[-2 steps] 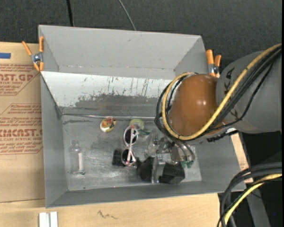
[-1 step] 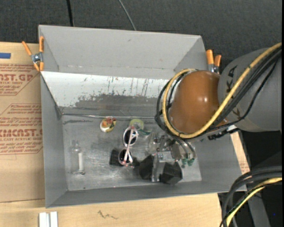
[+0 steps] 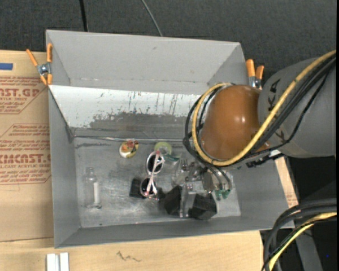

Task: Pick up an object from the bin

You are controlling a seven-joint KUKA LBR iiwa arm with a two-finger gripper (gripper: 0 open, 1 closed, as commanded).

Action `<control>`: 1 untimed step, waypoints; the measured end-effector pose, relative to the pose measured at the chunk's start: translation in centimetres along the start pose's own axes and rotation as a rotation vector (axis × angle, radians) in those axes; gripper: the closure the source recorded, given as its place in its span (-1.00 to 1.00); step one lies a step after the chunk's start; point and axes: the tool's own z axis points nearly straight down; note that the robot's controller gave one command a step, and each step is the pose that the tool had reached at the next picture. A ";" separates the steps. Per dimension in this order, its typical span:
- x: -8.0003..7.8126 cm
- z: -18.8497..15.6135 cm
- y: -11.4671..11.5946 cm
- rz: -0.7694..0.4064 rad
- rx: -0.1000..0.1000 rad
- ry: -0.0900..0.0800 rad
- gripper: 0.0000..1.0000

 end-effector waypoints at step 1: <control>-0.8 -0.6 0.4 0.017 0.001 0.003 1.00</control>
Offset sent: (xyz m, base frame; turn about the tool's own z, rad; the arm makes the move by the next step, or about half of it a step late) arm 0.0017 0.0065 0.0059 -0.0103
